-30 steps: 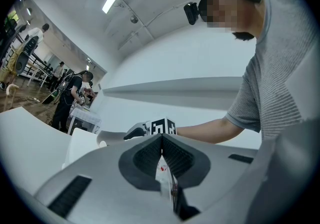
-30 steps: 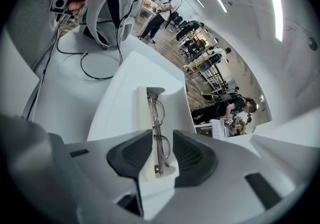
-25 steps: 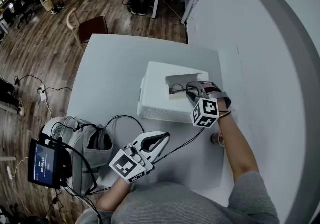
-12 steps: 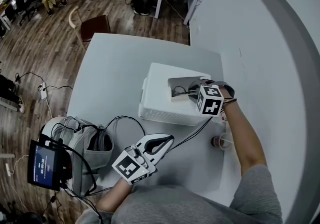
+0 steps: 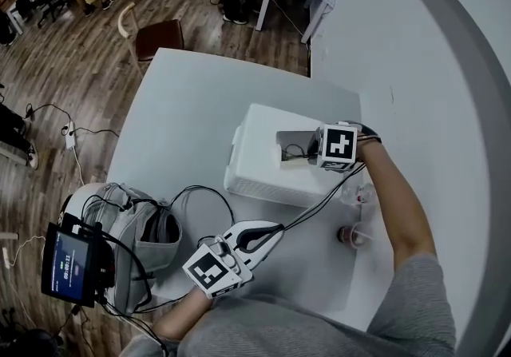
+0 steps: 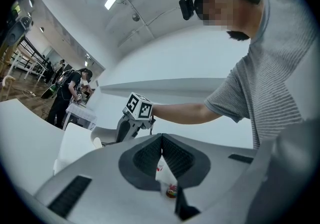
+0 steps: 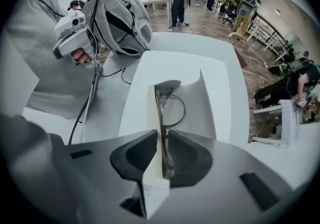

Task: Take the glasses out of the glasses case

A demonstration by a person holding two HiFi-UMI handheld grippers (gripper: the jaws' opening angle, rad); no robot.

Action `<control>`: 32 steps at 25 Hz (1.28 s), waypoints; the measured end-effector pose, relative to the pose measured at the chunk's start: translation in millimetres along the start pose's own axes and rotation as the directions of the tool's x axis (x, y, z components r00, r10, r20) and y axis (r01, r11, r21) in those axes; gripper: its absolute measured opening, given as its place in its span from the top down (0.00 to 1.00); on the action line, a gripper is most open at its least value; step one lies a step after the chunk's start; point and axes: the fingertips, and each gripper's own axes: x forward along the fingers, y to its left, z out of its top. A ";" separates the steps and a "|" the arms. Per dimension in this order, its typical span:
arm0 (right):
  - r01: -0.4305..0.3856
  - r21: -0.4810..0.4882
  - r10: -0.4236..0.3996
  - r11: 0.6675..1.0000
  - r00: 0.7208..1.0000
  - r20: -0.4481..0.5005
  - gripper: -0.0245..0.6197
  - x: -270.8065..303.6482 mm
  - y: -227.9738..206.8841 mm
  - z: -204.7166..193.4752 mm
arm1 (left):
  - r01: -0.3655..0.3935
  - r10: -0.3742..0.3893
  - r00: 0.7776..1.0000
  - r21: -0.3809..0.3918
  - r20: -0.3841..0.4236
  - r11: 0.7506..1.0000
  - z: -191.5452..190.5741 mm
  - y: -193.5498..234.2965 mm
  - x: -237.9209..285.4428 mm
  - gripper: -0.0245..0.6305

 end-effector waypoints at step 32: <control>-0.136 0.074 0.128 0.988 0.986 0.108 0.92 -2.0 11.1 -4.8 | 0.039 -0.039 0.999 -0.008 -0.032 0.999 -12.8 -9.7 5.3 0.94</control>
